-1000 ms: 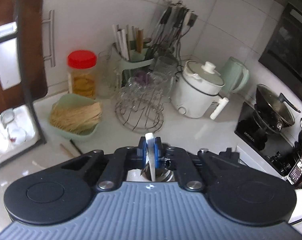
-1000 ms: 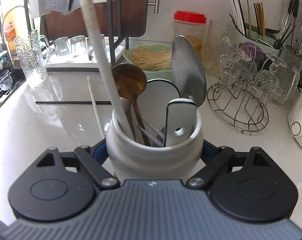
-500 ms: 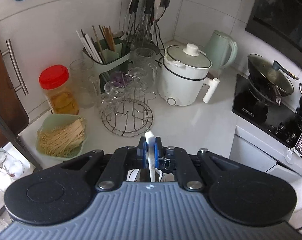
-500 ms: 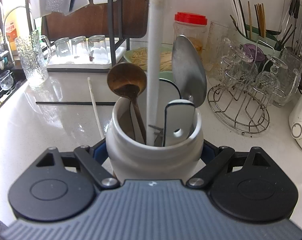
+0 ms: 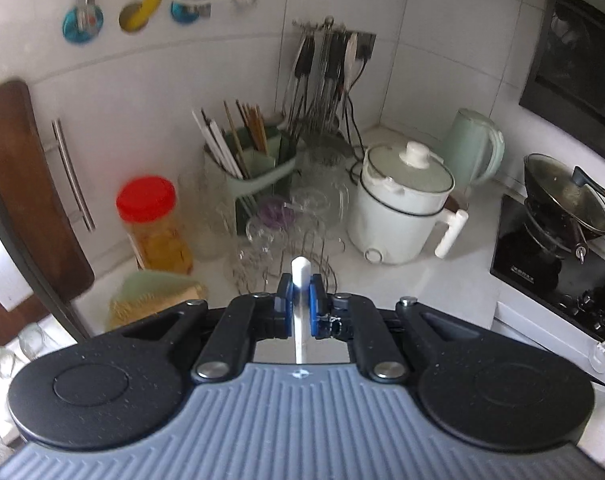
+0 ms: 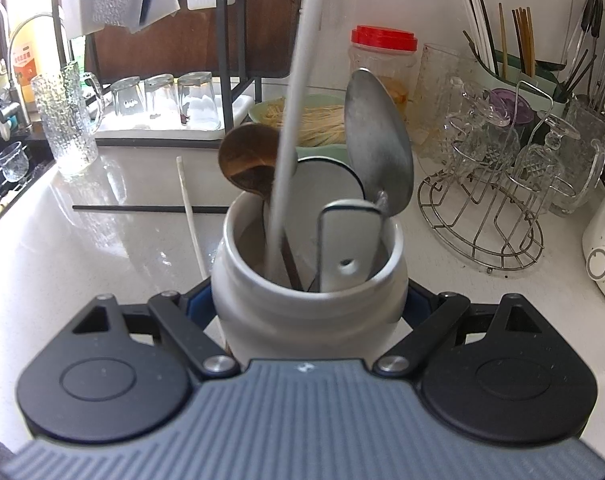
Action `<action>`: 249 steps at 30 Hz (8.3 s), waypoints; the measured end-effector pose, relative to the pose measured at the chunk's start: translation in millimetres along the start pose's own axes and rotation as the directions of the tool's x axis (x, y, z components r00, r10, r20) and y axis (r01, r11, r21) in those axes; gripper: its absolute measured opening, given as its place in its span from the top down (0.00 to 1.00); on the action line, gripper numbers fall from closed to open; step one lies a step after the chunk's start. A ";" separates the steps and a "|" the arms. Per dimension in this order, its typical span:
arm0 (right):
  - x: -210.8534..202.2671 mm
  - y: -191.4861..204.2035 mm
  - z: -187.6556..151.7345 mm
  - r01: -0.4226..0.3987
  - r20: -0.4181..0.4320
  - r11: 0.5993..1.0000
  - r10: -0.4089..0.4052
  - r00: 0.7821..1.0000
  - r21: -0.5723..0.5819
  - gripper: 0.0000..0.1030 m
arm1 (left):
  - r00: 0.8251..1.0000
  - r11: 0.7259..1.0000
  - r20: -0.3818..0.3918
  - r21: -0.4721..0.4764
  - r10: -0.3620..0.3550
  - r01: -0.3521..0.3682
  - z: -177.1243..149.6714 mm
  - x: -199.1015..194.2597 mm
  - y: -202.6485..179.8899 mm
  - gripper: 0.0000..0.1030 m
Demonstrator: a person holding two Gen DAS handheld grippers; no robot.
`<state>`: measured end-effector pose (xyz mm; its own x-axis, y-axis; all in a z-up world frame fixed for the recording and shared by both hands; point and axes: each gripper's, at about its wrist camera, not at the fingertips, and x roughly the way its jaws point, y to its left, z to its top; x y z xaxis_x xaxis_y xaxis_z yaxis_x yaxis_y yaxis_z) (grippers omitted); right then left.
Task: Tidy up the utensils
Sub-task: 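Regrasp the white chopstick with the left gripper, push it down, release, then move the left gripper to the second white chopstick and close on it, then lift the second white chopstick with the left gripper toward the mug, then lower the white chopstick into the mug and open the left gripper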
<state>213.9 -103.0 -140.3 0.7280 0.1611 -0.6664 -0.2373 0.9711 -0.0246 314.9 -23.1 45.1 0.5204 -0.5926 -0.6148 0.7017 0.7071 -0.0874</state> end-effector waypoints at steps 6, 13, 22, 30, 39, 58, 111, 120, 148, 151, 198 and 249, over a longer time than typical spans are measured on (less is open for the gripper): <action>1.7 0.1 0.7 -0.004 -0.002 1.000 0.004 1.000 -0.001 0.11 | 1.000 1.000 0.011 0.021 0.003 -0.003 -1.7 -2.6 -4.2 0.92; 2.1 -0.4 0.3 -0.008 -0.002 1.000 0.008 1.000 -0.003 0.11 | 0.999 1.000 -0.042 0.023 -0.008 0.009 -10.8 8.3 -3.7 0.92; 2.9 0.1 0.2 -0.006 -0.006 1.000 0.006 1.000 -0.003 0.11 | 0.986 1.000 -0.165 -0.009 -0.010 0.008 -24.2 27.7 0.0 0.92; 3.5 -0.1 1.2 -0.003 -0.011 1.000 0.003 1.000 0.006 0.11 | 0.967 0.995 -0.252 -0.104 -0.038 0.013 -15.6 35.8 16.6 0.91; 8.9 0.9 5.7 0.006 -0.030 1.000 -0.005 1.000 0.007 0.11 | 0.942 0.975 -0.330 -0.223 -0.059 -0.017 -16.5 30.6 39.3 0.44; 10.8 1.9 7.4 0.039 -0.041 0.998 -0.037 0.998 0.043 0.11 | 0.963 0.921 -0.260 -0.351 0.074 -0.166 -109.8 -13.6 100.7 0.42; 16.2 7.3 19.9 0.165 -0.143 0.976 -0.145 0.979 0.142 0.11 | 0.839 0.565 -0.448 -0.624 0.308 -0.540 -168.9 134.2 239.1 0.86; 15.5 7.1 19.3 0.172 -0.149 0.973 -0.150 0.977 0.152 0.11 | 0.850 0.674 -0.449 -0.540 0.276 -0.505 -158.8 152.3 227.6 0.91; 12.1 11.0 17.4 0.194 -0.128 0.967 -0.174 0.976 0.167 0.11 | 0.929 0.800 -0.277 -0.483 0.245 -0.355 -127.4 71.2 180.6 0.92; 12.1 10.8 17.4 0.195 -0.125 0.966 -0.175 0.977 0.170 0.11 | 0.936 0.810 -0.250 -0.477 0.246 -0.340 -122.2 60.6 171.4 0.92; 2.5 27.6 5.1 0.136 -0.067 0.983 -0.128 0.989 0.126 0.11 | 0.986 0.939 0.011 -0.308 0.166 -0.154 -77.9 -109.8 71.0 0.92; -0.9 28.9 1.9 0.140 -0.055 0.981 -0.134 0.989 0.136 0.11 | 0.955 0.996 -0.284 0.017 -0.084 0.093 17.1 -32.9 0.1 0.92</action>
<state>207.6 -74.8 -138.9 0.7166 0.0199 -0.6972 -0.0433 0.9989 -0.0160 306.2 -10.1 78.7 0.2997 -0.5156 -0.8027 0.7551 0.6425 -0.1307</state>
